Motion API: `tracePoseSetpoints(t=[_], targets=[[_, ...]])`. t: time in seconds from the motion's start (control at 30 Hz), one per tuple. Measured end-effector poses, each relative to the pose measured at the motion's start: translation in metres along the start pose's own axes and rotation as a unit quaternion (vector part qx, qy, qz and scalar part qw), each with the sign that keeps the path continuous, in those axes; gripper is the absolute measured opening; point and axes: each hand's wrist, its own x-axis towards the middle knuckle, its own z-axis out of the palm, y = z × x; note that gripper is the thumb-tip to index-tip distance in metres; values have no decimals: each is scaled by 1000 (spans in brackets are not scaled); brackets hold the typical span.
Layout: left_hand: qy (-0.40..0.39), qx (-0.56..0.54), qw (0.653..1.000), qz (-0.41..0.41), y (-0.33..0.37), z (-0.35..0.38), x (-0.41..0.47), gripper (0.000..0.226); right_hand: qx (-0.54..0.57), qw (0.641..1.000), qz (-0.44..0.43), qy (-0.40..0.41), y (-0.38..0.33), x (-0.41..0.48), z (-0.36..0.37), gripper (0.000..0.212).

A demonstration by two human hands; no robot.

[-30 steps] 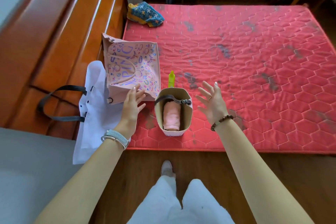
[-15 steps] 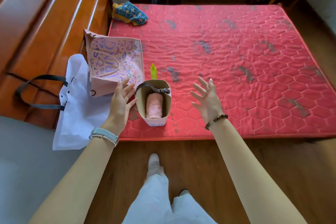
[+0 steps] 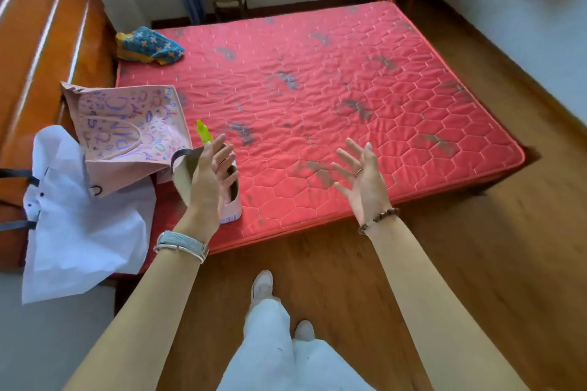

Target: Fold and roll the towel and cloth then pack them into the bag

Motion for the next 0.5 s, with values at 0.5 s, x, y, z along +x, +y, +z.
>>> tracePoseSetpoints(t=[0.5], targets=[[-260,60,963,-45,-34,222,29,44,65,975,-45,209,-41,-25,-186,54]])
